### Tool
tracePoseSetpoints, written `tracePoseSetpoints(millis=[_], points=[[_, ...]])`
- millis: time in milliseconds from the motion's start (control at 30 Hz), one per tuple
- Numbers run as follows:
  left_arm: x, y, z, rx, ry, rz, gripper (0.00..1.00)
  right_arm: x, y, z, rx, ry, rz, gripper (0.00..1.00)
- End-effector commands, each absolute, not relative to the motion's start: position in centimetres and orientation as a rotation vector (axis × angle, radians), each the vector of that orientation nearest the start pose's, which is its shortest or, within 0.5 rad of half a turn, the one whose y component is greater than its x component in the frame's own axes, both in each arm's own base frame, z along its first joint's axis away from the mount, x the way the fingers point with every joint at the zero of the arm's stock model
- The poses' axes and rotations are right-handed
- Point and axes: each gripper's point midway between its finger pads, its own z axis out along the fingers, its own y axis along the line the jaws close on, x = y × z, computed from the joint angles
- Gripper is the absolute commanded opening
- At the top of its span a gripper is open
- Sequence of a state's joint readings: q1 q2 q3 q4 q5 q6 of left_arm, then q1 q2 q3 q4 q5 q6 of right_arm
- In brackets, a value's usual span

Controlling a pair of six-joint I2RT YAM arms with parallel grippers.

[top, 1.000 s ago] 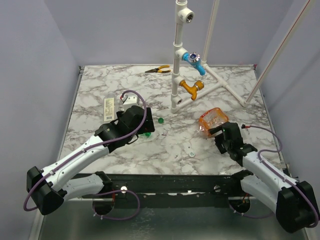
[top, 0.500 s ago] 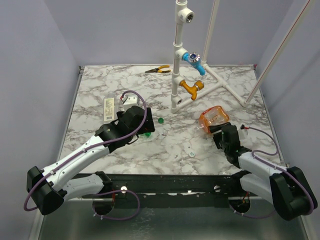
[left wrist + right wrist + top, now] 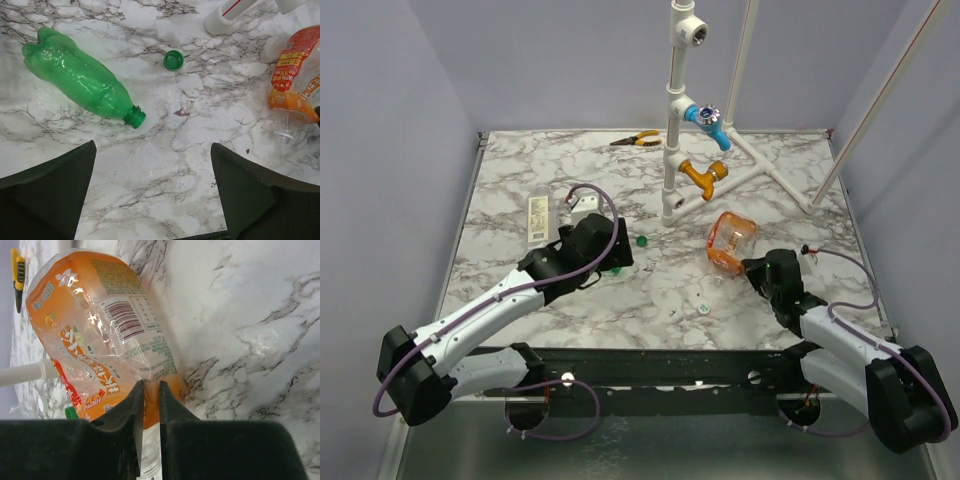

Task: Screw on the bottle caps
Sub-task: Pick up the plastic bottle at the center of the board.

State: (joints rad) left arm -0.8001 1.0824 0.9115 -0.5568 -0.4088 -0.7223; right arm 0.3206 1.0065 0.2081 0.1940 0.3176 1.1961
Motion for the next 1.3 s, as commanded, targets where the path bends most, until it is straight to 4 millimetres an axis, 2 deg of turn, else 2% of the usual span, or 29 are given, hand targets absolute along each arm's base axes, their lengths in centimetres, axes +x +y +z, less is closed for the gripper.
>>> tracePoseSetpoints(millis=[0, 133, 233, 467, 667, 767, 900, 967, 1067, 1267], points=[[24.9, -20.5, 17.1, -0.147, 2.252, -0.441, 0.99, 26.0, 7.9, 3.8, 0.99, 2.064, 0.479, 0.12], [25.0, -21.2, 16.3, -0.151, 2.259, -0.476, 0.99, 24.0, 8.4, 3.4, 0.948, 2.16, 0.491, 0.09], [25.0, -22.0, 15.7, -0.141, 2.271, -0.509, 0.99, 23.3, 8.3, 3.8, 0.926, 2.183, 0.477, 0.08], [25.4, -24.3, 14.9, -0.071, 2.288, -0.588, 0.99, 24.2, 8.7, 7.6, 0.805, 2.19, 0.479, 0.06], [25.8, -26.2, 16.4, 0.095, 2.213, -0.656, 0.99, 24.9, 9.9, 10.2, 0.72, 2.246, 0.505, 0.04], [26.2, -26.8, 18.6, 0.169, 2.073, -0.68, 0.99, 24.7, 10.2, 11.1, 0.7, 2.284, 0.505, 0.04], [25.4, -28.1, 22.7, 0.393, 1.685, -0.713, 0.99, 24.4, 11.1, 12.5, 0.647, 2.332, 0.542, 0.03], [25.0, -28.4, 23.0, 0.525, 1.553, -0.643, 0.99, 24.2, 11.7, 13.3, 0.612, 2.353, 0.576, 0.03], [24.5, -29.3, 21.8, 0.747, 1.4, -0.487, 0.99, 23.7, 12.1, 14.2, 0.579, 2.405, 0.586, 0.03], [22.6, -31.9, 21.1, 1.046, 1.111, -0.26, 0.99, 22.3, 12.6, 15.3, 0.506, 2.484, 0.606, 0.03]])
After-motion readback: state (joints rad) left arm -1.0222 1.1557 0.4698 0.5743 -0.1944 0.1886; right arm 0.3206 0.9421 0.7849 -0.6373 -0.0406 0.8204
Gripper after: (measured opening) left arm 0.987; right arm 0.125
